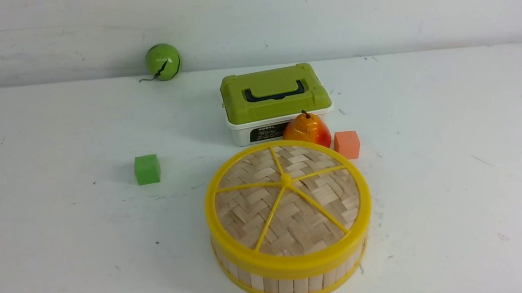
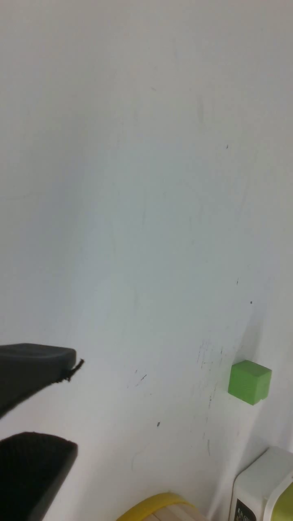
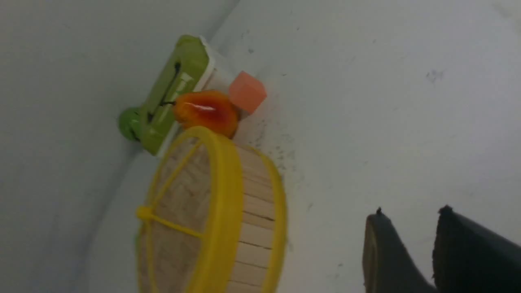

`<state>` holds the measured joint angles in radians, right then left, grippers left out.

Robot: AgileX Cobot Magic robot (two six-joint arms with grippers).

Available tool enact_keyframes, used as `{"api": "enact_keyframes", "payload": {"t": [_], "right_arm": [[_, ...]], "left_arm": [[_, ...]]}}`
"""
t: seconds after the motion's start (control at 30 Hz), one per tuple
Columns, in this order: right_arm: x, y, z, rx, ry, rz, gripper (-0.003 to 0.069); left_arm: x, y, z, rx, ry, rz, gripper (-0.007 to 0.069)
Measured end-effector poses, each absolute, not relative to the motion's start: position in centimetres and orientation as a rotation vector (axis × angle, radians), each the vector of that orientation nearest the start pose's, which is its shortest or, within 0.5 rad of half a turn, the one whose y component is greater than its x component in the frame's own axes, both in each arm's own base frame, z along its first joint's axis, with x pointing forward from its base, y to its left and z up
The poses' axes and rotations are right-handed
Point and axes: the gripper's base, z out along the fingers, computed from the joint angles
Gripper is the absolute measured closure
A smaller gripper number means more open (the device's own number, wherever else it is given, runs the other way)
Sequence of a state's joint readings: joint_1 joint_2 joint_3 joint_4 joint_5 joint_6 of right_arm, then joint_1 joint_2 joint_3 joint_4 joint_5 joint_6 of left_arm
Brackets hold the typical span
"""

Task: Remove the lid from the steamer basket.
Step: Use the right arm to lift the lid of the steamer

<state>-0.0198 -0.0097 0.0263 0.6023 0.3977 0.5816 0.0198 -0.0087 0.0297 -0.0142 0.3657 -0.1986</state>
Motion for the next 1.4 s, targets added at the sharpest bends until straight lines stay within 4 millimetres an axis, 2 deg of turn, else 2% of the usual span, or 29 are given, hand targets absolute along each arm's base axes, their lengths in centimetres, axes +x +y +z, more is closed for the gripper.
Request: {"api": "enact_keyframes", "payload": {"t": [0.07,0.13,0.3,0.43,0.5,0.57,0.6,0.7,0.73,0.8,0.9,0.93,1.07,1.1,1.13,1.23,1.4], "right_arm": [[5.2,2.2,17.7,1.046,1.660,1.112,0.0463],[5.2,2.3,17.7,1.062,1.650,1.138,0.0460],[5.2,2.3,17.7,0.991,1.680,1.089,0.0460],[5.1,2.3,17.8,0.860,1.723,1.005,0.0459],[5.0,2.4,19.1,0.667,1.744,0.901,0.0461],[4.6,2.6,22.3,0.465,1.714,0.801,0.0487],[4.6,2.7,23.2,0.400,1.727,0.762,0.0502],[5.0,3.1,28.4,0.123,1.804,0.604,0.0606],[5.2,3.2,29.1,0.080,1.825,0.581,0.0631],[6.6,3.6,32.1,-0.148,1.960,0.480,0.0673],[9.5,4.2,36.7,-0.424,2.101,0.433,0.0680],[9.4,4.2,37.2,-0.432,2.085,0.426,0.0680],[14.2,4.9,40.5,-0.660,2.234,0.467,0.0670],[14.7,5.0,40.4,-0.668,2.248,0.471,0.0670],[16.5,5.6,41.0,-0.729,2.266,0.484,0.0667],[18.7,7.4,41.7,-0.855,2.270,0.481,0.0666],[22.1,12.4,40.2,-1.057,2.359,0.409,0.0664]], "left_arm": [[5.3,0.1,17.1,-0.213,1.860,-0.137,0.0385],[5.3,0.1,17.1,-0.213,1.860,-0.137,0.0385],[5.3,0.1,17.1,-0.213,1.860,-0.137,0.0385],[5.3,0.1,17.1,-0.213,1.860,-0.137,0.0385],[5.3,0.1,17.1,-0.213,1.860,-0.137,0.0385],[5.3,0.1,17.1,-0.213,1.860,-0.137,0.0385],[5.3,0.1,17.1,-0.213,1.860,-0.137,0.0385],[5.3,0.1,17.1,-0.213,1.860,-0.137,0.0385],[5.3,0.1,17.1,-0.213,1.860,-0.137,0.0385],[5.3,0.1,17.1,-0.213,1.860,-0.137,0.0385],[5.3,0.1,17.1,-0.213,1.860,-0.137,0.0385],[5.3,0.1,17.1,-0.213,1.860,-0.137,0.0385],[5.3,0.1,17.1,-0.213,1.860,-0.137,0.0385],[5.3,0.1,17.1,-0.213,1.860,-0.137,0.0385],[5.3,0.1,17.1,-0.213,1.860,-0.137,0.0385],[5.3,0.1,17.1,-0.213,1.860,-0.137,0.0385],[5.3,0.1,17.1,-0.213,1.860,-0.137,0.0385]]}}
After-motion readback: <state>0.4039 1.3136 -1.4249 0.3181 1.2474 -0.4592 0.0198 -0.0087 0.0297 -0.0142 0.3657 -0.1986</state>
